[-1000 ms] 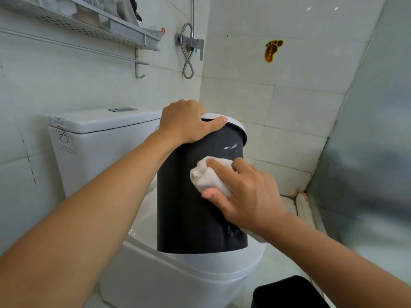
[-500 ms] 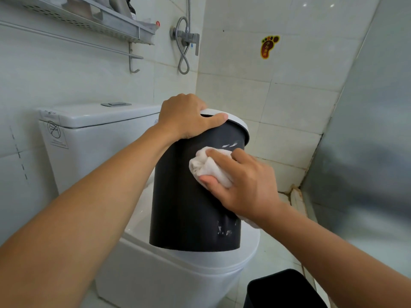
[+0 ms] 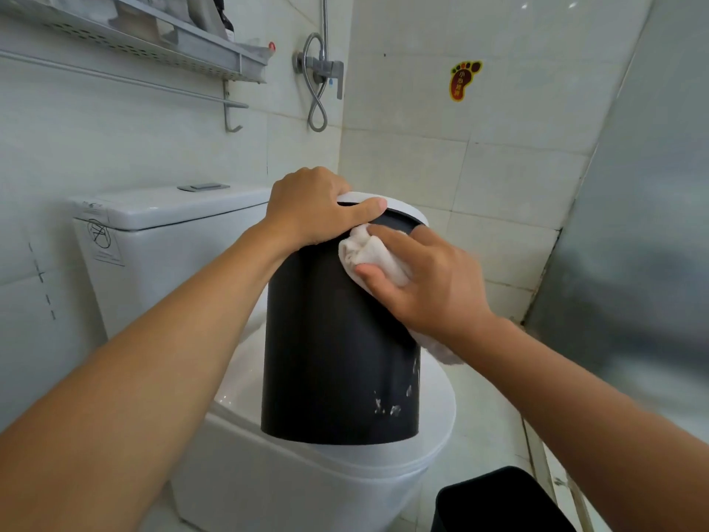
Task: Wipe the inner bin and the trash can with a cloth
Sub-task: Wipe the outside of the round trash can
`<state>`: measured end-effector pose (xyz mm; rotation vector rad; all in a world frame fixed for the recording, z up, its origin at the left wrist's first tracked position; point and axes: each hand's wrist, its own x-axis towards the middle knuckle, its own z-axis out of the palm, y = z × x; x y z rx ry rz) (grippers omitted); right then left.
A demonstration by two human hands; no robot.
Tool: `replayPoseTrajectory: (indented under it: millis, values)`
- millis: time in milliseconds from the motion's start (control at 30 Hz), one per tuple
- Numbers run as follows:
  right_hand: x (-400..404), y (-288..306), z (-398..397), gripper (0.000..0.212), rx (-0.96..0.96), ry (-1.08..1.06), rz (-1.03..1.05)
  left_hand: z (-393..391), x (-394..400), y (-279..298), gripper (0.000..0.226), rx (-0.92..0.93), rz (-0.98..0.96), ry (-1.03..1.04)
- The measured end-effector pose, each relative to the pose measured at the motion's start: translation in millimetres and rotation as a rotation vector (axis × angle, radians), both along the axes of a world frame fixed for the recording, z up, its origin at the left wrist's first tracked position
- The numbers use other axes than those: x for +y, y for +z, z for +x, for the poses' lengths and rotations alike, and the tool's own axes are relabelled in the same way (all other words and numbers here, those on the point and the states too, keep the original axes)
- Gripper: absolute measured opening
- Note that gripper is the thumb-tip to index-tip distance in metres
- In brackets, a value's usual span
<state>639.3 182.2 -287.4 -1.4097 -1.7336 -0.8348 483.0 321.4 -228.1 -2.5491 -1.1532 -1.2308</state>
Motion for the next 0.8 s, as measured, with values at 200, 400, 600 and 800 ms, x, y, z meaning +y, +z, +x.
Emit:
replayPoseTrajectory:
  millis: [200,400,600,800]
  values:
    - [-46.6,-53.9,-7.6,0.051,-0.333,0.309,-0.147,-13.6,10.6,-2.9,0.072,-0.034,-0.034,0.003]
    - [-25.9,-29.3,-2.1,0.052,-0.299,0.218,-0.062,-11.6,5.6,-1.0,0.072,-0.030,-0.033,-0.003]
    - [8.3,10.7,-3.9,0.048,-0.004,-0.003,0.001,-11.3,4.4,-1.4,0.073,-0.045,-0.053,-0.036]
    - [-42.2,-42.9,-10.3,0.049,-0.364,0.285,-0.106,-8.7,1.6,1.4,0.070,0.001,-0.050,-0.020]
